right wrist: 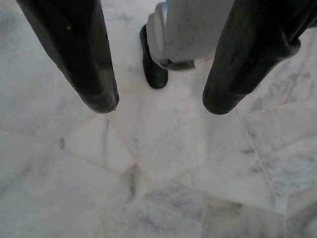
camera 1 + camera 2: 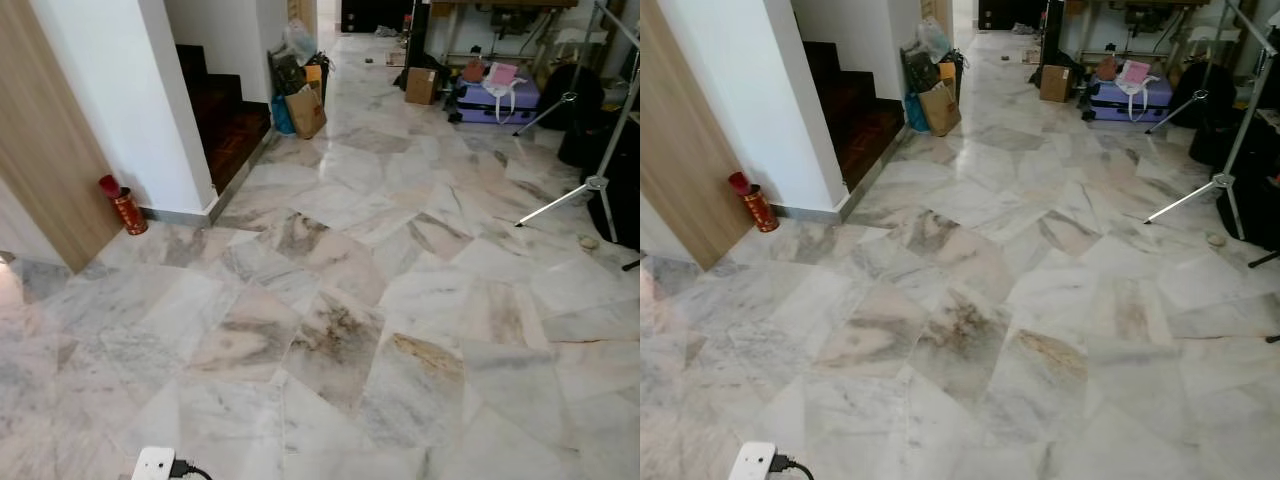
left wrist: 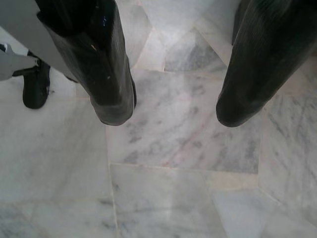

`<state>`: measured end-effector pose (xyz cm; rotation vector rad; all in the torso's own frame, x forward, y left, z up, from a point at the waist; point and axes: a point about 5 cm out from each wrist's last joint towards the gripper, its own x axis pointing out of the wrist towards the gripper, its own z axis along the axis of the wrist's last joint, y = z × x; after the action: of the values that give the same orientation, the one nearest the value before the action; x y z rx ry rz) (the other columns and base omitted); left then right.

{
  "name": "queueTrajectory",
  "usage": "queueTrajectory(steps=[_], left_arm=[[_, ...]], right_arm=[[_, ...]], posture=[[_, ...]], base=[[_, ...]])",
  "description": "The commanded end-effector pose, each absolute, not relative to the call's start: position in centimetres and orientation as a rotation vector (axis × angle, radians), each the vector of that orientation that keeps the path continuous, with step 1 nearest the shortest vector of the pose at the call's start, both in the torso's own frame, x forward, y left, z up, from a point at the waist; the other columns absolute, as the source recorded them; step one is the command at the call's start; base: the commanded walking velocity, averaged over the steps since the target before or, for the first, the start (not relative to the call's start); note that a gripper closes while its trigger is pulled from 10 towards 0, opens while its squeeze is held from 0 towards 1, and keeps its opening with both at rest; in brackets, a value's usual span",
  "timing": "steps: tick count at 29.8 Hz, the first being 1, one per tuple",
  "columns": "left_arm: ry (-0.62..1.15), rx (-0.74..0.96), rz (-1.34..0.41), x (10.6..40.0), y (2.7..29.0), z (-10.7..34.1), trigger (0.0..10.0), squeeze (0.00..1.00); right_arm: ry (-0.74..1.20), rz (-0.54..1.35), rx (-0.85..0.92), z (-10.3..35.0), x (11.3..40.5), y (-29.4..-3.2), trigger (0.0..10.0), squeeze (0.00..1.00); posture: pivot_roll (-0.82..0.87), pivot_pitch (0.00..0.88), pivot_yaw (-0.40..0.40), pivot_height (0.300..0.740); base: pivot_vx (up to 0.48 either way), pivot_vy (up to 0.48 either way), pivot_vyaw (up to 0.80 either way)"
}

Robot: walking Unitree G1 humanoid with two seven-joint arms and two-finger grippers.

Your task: Move the pillow to the sofa from floor

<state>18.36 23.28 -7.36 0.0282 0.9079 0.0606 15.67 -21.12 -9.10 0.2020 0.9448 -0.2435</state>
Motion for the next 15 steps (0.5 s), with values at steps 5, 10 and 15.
queueTrajectory(steps=[5, 10, 15], left_arm=[[0.958, 0.073, 0.034, 17.5, 23.2, -7.9, 10.0, 0.0], [1.01, 0.134, 0.006, 16.9, 22.9, -8.3, 10.0, 0.0], [1.027, 0.125, 0.027, 16.4, 23.1, -8.5, 10.0, 0.0]], right_arm=[[0.925, -0.225, 0.219, -9.0, 15.9, -20.6, 10.0, 0.0], [0.938, -0.223, 0.198, -9.2, 15.7, -20.7, 10.0, 0.0], [0.935, -0.192, 0.093, -9.1, 15.6, -20.9, 10.0, 0.0]], posture=[[-0.07, 0.046, 0.038, 0.74], [-0.07, 0.047, 0.036, 0.74], [-0.08, 0.047, 0.024, 0.74]], base=[[0.0, 0.0, 0.0], [0.0, 0.0, 0.0], [0.0, 0.0, 0.0]])
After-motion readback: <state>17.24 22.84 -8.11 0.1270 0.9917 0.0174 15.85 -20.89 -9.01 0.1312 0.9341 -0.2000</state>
